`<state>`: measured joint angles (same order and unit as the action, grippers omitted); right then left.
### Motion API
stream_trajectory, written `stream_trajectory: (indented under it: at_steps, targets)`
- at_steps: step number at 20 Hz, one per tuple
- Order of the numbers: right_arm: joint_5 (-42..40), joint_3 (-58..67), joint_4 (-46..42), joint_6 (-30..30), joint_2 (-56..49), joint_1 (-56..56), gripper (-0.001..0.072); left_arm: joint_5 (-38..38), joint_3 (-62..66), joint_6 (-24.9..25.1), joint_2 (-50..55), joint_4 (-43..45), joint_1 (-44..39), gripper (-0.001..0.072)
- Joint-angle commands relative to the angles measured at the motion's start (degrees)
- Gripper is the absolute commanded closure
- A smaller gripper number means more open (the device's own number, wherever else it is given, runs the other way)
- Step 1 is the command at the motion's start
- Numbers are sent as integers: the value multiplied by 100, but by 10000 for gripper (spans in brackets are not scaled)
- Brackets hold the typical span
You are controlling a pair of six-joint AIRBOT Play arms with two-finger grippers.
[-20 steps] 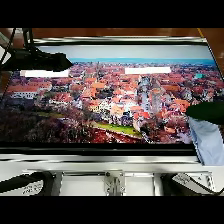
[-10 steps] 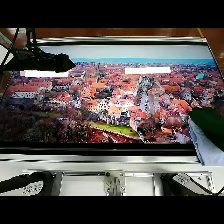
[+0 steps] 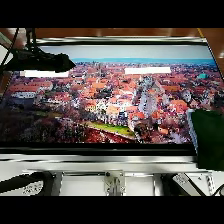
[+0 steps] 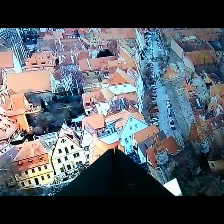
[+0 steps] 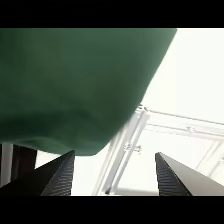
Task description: Fold the shirts.
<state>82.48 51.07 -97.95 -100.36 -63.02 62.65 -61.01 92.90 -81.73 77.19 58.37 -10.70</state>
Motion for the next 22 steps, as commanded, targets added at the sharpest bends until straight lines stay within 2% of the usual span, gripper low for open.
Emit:
stream_trajectory:
  at_steps: [1, 4, 6, 8, 9, 10, 11, 16, 22]
  targets:
    - [-57, 319, -20, 63, 446, -48, 93, -188, 7, 52, 7, -4, -2, 656]
    - [-1366, 1137, 861, 186, 1121, -590, 94, -411, 7, 367, 50, 400, -31, 658]
    - [-2326, 1327, 1624, 739, 1423, -1425, 94, -957, 7, 190, 179, 1458, -188, 659]
    - [-2190, 1322, 1812, 1008, 1355, -2605, 97, -1884, 7, -352, 404, 2743, -518, 658]
    - [-1768, 1320, 1700, 925, 1178, -3224, 96, -2354, 7, -474, 566, 3130, -717, 608]
    - [-1480, 1320, 1565, 824, 981, -3700, 94, -2625, 7, -476, 717, 3165, -872, 276]
    - [-1154, 1320, 1504, 699, 787, -4081, 93, -2710, 7, -533, 848, 3167, -1003, -13]
    - [52, 1307, 1300, 695, 236, -4756, 94, -2273, 4, -535, 1054, 3165, -1104, 0]
    - [129, 1309, 1360, 699, 142, -4846, 93, -2323, 4, -662, 1056, 3012, -1086, 0]
